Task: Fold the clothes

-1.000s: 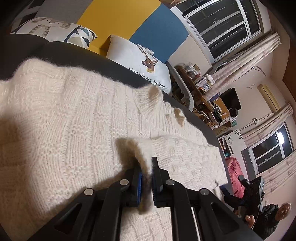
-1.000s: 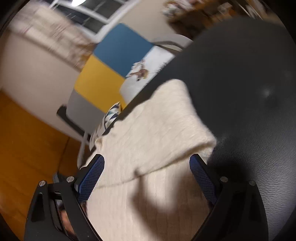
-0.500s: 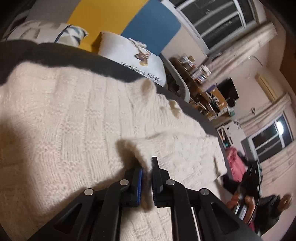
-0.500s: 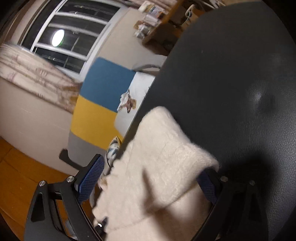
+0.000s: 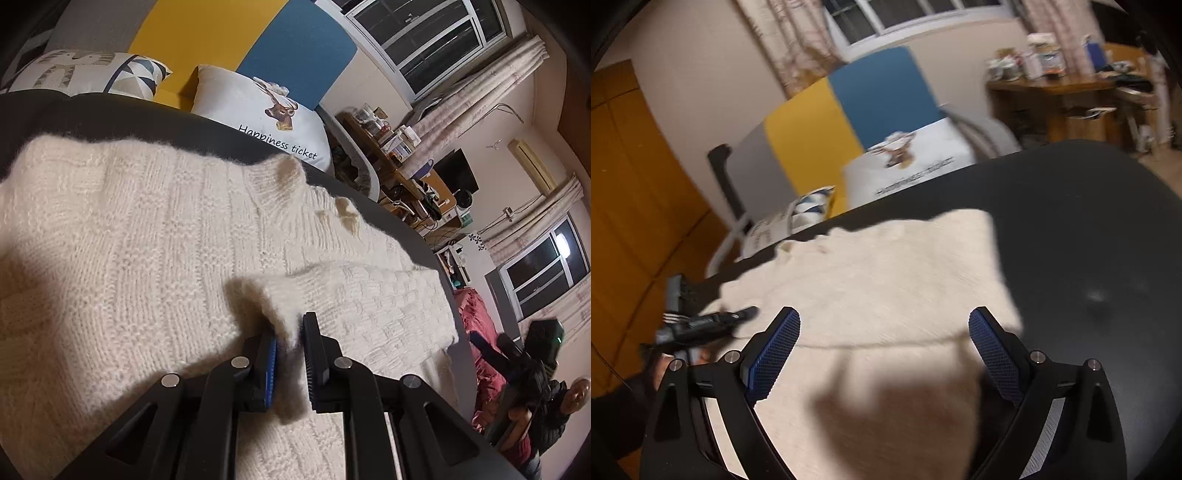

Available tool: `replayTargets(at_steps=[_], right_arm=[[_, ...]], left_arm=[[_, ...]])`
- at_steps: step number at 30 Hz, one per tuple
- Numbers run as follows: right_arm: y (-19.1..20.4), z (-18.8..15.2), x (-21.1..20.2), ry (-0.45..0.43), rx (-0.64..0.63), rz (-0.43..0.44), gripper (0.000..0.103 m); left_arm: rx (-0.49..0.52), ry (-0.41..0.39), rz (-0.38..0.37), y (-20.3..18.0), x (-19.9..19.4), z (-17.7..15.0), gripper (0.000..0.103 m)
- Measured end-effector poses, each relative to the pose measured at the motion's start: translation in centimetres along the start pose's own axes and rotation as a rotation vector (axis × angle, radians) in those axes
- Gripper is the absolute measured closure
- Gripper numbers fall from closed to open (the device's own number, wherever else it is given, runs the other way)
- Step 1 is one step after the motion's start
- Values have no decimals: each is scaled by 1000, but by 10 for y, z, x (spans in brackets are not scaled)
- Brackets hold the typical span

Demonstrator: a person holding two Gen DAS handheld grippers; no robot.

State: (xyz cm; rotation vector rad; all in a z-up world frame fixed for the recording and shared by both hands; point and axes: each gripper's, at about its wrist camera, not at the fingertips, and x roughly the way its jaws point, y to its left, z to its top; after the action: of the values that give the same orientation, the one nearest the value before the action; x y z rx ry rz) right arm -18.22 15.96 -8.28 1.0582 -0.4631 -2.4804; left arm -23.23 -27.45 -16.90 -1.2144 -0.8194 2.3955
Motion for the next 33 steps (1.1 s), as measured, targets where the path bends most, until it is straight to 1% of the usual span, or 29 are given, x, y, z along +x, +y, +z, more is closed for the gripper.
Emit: replayTargets(at_steps=[1, 2, 3, 4, 6, 7, 8, 11, 13, 15, 16, 17, 18, 21, 23, 25, 28, 29, 32, 33], right_arm=[[-4, 3, 9, 28, 5, 11, 8], [-11, 3, 20, 58, 12, -32, 8], [-19, 2, 30, 85, 20, -102, 8], [-24, 1, 37, 99, 24, -141, 8], [-29, 0, 44, 112, 24, -178, 8], [-28, 2, 43, 108, 20, -175, 8], [-23, 5, 37, 91, 10, -152, 8], [-8, 22, 26, 45, -30, -32, 8], [1, 40, 33, 45, -52, -8, 8], [4, 58, 48, 63, -65, 4, 8], [2, 65, 61, 84, -62, -12, 8], [-1, 68, 75, 109, -55, -46, 8], [-7, 68, 85, 132, -47, -94, 8], [-24, 65, 114, 192, -6, -246, 8], [-22, 60, 116, 170, -52, -269, 7], [-15, 55, 118, 172, -115, -298, 7], [-5, 52, 114, 183, -173, -331, 7], [-1, 53, 109, 173, -177, -330, 7], [17, 54, 93, 120, -179, -260, 7], [22, 52, 90, 117, -189, -247, 7]], left_arm=[[1, -2, 2, 0, 0, 0, 92], [0, -3, 6, 0, 0, 0, 94], [9, -3, 15, -1, 0, 0, 95], [24, -2, 24, -4, 0, 0, 95], [52, 3, 42, -8, 0, 1, 96], [63, 7, 46, -10, 1, 1, 96], [65, 13, 40, -10, 1, 2, 93], [66, 30, 19, -9, 2, 5, 86], [80, 28, 25, -11, 3, 7, 86], [94, 26, 31, -13, 4, 9, 87], [101, 25, 35, -14, 5, 10, 88], [120, 7, 38, -17, 3, 11, 93], [144, -17, 41, -22, 0, 11, 96], [217, -106, 35, -36, -13, 12, 96], [259, -147, 41, -45, -21, 14, 96], [303, -156, 54, -53, -23, 14, 96], [321, -91, 112, -53, -12, 15, 94], [302, -70, 117, -49, -8, 16, 90], [212, -8, 115, -30, 2, 21, 86], [180, -3, 97, -25, 2, 23, 83]])
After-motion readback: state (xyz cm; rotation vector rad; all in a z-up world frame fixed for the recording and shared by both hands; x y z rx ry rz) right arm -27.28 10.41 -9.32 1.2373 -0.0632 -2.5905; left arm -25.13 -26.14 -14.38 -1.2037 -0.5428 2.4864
